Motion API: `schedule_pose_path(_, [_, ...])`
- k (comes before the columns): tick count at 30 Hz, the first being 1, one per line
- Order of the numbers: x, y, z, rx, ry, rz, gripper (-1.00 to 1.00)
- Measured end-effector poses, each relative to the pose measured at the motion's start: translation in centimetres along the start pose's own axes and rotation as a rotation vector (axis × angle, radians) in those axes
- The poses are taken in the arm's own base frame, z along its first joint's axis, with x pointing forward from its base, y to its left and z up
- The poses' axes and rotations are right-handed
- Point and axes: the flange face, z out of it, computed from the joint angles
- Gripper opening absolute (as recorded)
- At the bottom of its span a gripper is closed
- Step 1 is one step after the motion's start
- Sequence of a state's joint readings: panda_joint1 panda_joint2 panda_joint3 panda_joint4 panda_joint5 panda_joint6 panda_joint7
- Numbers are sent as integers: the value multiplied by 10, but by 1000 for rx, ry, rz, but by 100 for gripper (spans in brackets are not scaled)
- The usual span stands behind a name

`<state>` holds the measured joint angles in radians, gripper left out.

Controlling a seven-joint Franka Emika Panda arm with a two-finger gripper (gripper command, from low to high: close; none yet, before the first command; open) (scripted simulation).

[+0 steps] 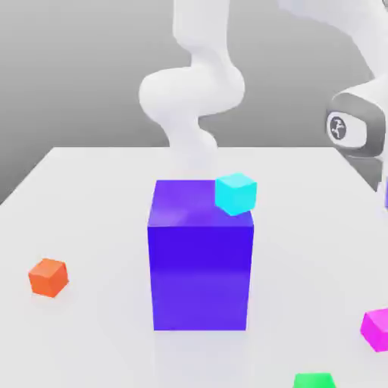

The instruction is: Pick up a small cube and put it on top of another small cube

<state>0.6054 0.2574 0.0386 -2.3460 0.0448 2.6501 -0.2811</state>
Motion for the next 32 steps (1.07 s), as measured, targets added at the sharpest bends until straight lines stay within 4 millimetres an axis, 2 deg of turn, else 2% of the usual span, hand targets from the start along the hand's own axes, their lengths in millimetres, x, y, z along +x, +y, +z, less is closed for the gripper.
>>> schedule_pose_path(2, [-3,-15,32,-13,-40,-89,0])
schedule_pose_path(6, [-6,-19,90,-16,-53,-121,0])
schedule_pose_path(7, [-7,-19,97,-16,-54,-122,-100])
schedule_pose_path(13, [-8,-19,101,-15,-56,-122,-100])
schedule_pose_path(15, [-6,-19,86,-17,-56,-124,-100])
schedule_pose_path(18, [-5,-20,48,-16,-56,-123,-100])
schedule_pose_path(19, [-4,-6,37,-16,-56,-103,-100])
schedule_pose_path(20, [-5,20,28,-17,-57,-68,-100])
schedule_pose_path(24, [-24,138,-9,-21,-56,88,-100])
schedule_pose_path(25, [-29,156,-9,-21,-54,112,-100])
schedule_pose_path(26, [-32,166,-1,-21,-53,123,-100])
schedule_pose_path(28, [-36,174,26,-21,-53,132,-100])
schedule_pose_path(29, [-38,175,37,-21,-53,135,100])
schedule_pose_path(32, [-38,175,37,-21,-53,135,100])
